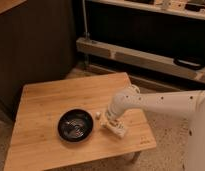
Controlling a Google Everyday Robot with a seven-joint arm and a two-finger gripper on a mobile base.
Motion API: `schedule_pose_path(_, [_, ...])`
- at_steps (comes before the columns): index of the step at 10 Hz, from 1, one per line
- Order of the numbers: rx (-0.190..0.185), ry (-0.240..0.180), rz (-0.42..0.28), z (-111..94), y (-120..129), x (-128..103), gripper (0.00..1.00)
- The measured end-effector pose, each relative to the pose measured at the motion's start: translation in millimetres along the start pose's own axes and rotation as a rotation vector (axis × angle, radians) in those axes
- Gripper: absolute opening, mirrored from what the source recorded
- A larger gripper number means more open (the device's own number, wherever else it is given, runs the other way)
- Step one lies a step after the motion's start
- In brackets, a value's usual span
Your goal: Place the bottle in the ceramic bowl
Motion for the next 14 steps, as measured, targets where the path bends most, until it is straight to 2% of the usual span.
schedule_pose_path(4, [0.002,0.045,0.007,7,-1,6,0.65])
schedule_pose_path(6, [-0.004,0.065,0.008,9,-1,8,0.6])
schedule_pose_path(11, [-0.027,0.112,0.009,17,-1,9,0.08])
schedule_pose_path(12, [-0.028,0.131,0.008,19,0,9,0.02])
schedule_pose_path(14, [-0.029,0.155,0.014,22,2,8,0.0])
